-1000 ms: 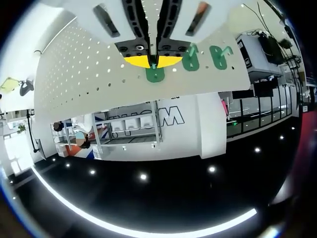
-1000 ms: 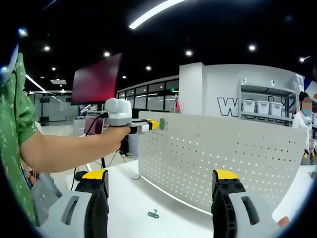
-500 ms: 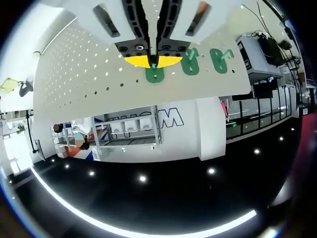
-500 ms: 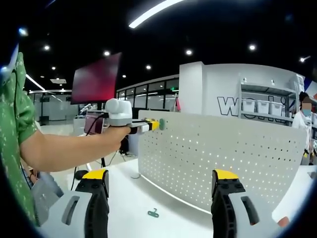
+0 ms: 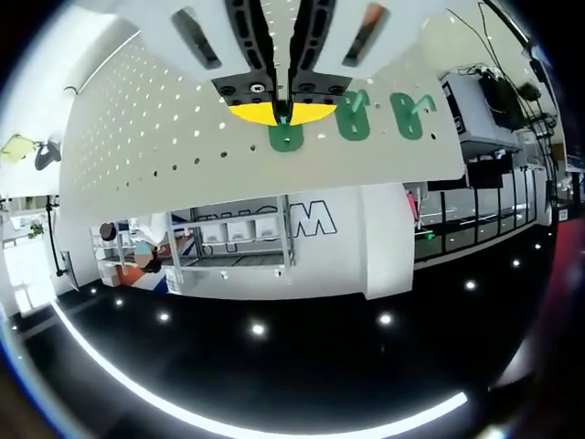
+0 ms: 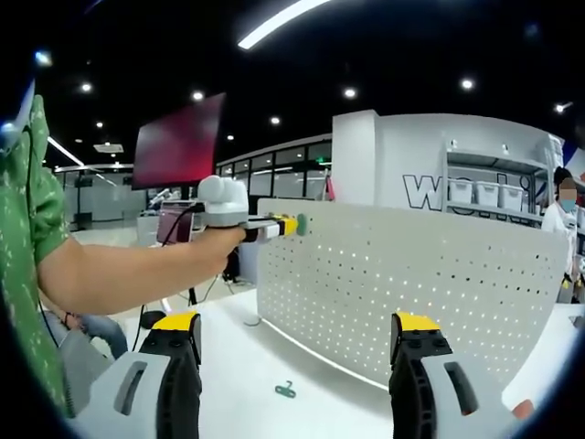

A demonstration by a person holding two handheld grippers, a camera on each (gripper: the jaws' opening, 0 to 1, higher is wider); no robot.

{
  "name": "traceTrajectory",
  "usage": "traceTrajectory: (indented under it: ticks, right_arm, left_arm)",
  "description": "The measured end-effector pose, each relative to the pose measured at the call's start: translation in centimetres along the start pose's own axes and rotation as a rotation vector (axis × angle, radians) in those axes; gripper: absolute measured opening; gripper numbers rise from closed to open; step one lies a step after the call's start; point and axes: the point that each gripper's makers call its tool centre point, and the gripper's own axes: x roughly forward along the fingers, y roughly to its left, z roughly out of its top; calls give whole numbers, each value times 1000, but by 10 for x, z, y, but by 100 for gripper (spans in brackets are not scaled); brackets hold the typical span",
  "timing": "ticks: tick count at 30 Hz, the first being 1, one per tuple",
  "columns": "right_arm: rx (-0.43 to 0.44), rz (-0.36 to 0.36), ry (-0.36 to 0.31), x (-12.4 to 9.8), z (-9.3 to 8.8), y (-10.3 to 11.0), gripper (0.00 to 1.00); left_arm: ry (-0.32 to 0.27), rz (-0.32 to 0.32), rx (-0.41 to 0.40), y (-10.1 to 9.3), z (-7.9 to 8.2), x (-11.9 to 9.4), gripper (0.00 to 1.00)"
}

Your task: Insert the hook assembly into the mounting plate slot until the hook locks in place.

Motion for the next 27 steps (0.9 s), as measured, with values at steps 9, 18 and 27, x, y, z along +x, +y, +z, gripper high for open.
traceTrajectory:
  ticks: [9,18,27]
  right_arm:
    - [7,1,9,0,-4,-1,87]
    - [8,9,15,2,-7,1,87]
    - [17,17,24,4,-11,2,86]
  left_arm:
    - [9,7,-15,0,0,5,3]
    - [14,29,-40,0,3,10,2]
    - [18,77,-37,-2,0,12,2]
